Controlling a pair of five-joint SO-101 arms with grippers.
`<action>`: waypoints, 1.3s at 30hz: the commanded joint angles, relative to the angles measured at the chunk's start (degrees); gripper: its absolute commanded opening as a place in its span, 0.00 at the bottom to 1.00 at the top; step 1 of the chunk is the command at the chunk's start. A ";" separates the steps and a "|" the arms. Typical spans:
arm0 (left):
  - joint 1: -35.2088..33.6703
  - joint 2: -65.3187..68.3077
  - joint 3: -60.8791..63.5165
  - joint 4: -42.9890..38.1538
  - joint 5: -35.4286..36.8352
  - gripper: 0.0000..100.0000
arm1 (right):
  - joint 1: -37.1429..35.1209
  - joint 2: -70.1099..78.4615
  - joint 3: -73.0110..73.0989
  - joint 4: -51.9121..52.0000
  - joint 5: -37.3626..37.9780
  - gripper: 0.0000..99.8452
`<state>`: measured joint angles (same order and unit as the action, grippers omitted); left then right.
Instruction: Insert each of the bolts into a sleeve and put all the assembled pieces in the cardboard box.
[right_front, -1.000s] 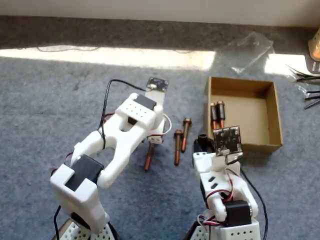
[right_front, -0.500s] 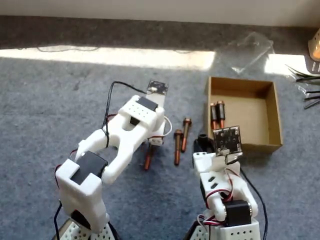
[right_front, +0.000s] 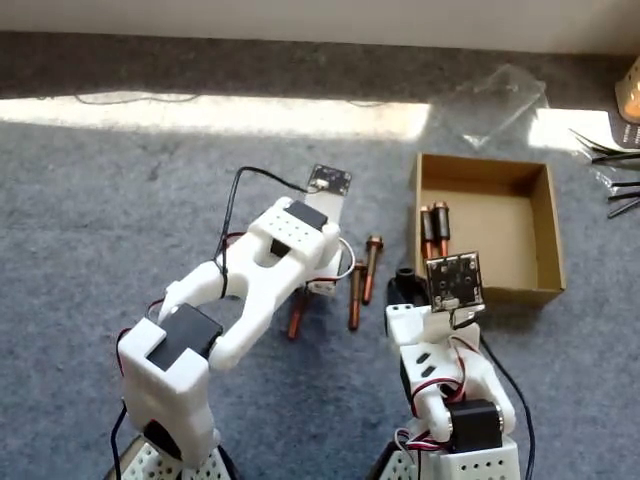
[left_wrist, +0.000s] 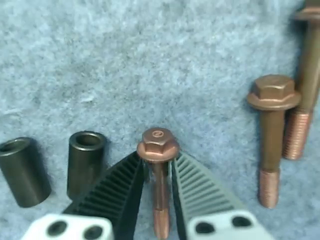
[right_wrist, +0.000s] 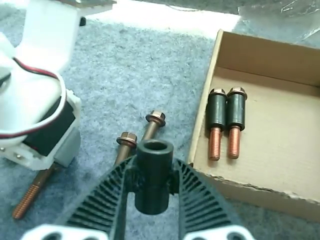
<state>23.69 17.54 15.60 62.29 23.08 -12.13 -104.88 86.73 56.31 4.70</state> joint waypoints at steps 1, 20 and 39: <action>0.57 0.04 -0.22 -0.70 -0.18 0.01 | 0.66 -0.48 -1.01 -2.07 -0.26 0.00; 0.48 -29.41 3.47 6.77 -23.82 0.01 | 0.57 -0.48 -1.01 -2.15 -0.62 0.00; -7.25 -67.74 22.55 -1.67 -32.00 0.01 | -14.11 -0.48 9.89 -19.30 -0.70 0.00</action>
<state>21.14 -42.42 36.00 64.22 -8.66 -24.44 -104.88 95.34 41.01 4.44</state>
